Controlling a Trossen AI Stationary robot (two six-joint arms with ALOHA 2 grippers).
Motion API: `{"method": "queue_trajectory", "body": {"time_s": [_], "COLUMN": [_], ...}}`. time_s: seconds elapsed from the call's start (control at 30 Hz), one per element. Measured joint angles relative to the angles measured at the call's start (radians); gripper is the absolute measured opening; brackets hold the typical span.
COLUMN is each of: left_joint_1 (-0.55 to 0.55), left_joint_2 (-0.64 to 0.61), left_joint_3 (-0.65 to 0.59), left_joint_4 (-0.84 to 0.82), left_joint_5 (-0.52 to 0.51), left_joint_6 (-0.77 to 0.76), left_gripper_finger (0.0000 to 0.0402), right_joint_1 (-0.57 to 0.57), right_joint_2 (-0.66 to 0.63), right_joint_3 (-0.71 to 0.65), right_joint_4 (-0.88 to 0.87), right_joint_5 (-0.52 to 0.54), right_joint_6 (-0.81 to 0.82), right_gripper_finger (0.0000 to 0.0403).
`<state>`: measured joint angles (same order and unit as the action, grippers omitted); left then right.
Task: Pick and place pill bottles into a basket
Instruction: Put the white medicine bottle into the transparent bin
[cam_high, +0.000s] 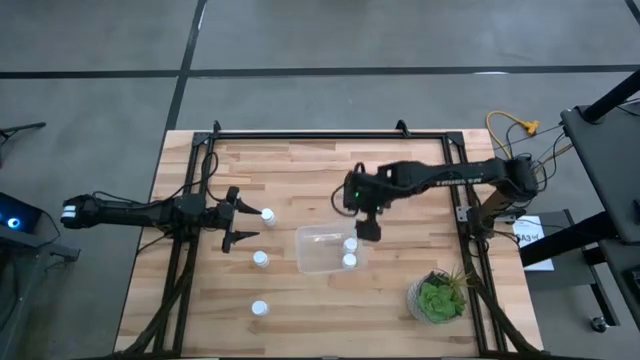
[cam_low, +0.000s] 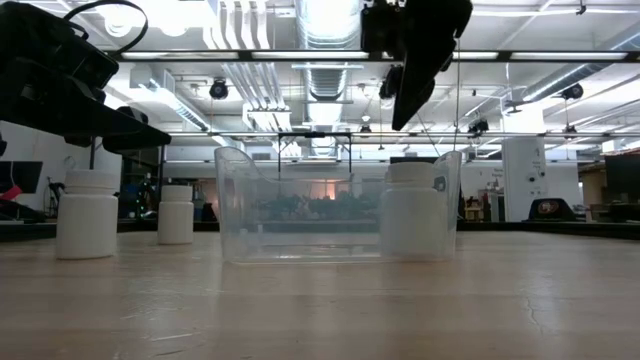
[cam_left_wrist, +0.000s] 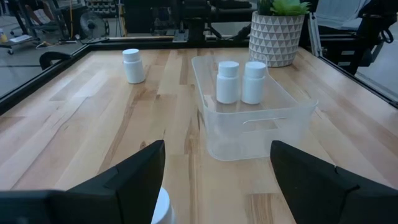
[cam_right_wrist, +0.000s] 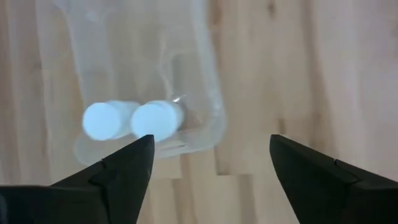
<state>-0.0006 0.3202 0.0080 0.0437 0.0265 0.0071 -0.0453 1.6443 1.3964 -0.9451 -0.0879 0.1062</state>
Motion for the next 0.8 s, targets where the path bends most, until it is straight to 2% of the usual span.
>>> {"method": "queue_trajectory", "body": {"time_s": [0.43, 0.8], "left_joint_1": [0.000, 0.000], "left_joint_2": [0.000, 0.000], "left_joint_3": [0.000, 0.000], "left_joint_4": [0.000, 0.000], "left_joint_5": [0.000, 0.000], "left_joint_6": [0.000, 0.000], "left_gripper_finger": [0.0274, 0.0274], "right_joint_1": [-0.213, -0.365], "right_joint_2": [-0.059, -0.059], "right_joint_3": [-0.031, -0.074], "right_joint_4": [-0.060, -0.069], "right_joint_5": [-0.001, -0.048], "right_joint_6": [-0.174, -0.308], "right_gripper_finger": [0.0335, 0.0331]}}
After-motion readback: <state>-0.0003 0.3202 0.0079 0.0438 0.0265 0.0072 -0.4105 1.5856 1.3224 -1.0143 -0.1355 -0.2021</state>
